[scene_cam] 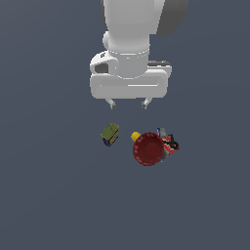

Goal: Pick up a designated object from a clutter of objects.

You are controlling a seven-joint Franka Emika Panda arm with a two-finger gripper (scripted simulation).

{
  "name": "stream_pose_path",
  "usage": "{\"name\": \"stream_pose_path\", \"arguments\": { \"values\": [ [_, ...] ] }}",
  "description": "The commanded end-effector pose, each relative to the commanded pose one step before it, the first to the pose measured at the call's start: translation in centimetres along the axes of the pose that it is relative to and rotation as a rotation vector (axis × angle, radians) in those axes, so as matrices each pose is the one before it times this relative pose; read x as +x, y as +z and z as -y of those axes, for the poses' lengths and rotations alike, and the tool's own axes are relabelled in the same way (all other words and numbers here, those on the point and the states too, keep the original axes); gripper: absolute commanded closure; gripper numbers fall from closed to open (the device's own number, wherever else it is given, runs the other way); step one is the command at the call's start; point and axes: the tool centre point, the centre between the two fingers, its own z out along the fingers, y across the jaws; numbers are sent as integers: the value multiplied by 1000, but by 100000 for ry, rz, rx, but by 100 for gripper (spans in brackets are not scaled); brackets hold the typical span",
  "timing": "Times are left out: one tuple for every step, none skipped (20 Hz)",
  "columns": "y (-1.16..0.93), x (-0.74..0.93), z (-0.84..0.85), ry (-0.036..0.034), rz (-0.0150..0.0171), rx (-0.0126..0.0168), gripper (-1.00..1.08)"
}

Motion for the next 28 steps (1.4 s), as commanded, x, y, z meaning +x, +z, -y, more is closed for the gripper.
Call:
{"name": "stream_pose_path", "arguments": {
  "values": [
    [945,151,792,-2243,383,-380,-92],
    [510,97,428,-1251,152,-215,-92],
    [577,107,490,-1420,170,-230,-92],
    [646,116,554,-1593,188,-241,-92],
    [712,123,619,-1769,204,-250,-92],
    [782,130,687,-1956,219,-257,-92],
    [850,135,757,-2143,234,-256,-92],
    [920,138,831,-2335,247,-249,-92],
    [989,140,907,-2530,259,-235,-92],
    [1059,141,986,-2730,269,-213,-92],
    [1127,140,1068,-2932,277,-182,-92],
    [1196,137,1154,-3136,283,-143,-92],
    [1263,132,1242,-3342,286,-93,-92],
    [1304,124,1306,-3478,282,-32,-92],
    [1240,109,1265,-3333,255,31,-92],
    [1165,94,1209,-3154,227,85,-92],
    [1090,81,1150,-2970,202,129,-92],
    [1017,70,1088,-2784,179,164,-92],
    [944,60,1023,-2595,157,191,-92],
    [871,52,956,-2405,138,209,-92],
    [800,44,886,-2214,120,221,-92],
    [728,38,815,-2022,104,225,-92],
    [658,32,743,-1830,89,223,-92],
    [587,27,668,-1636,76,215,-92],
    [517,23,592,-1443,64,202,-92],
    [448,19,515,-1249,53,184,-92],
    [378,15,437,-1056,43,162,-92],
    [309,13,360,-867,34,138,-92]
  ]
}}
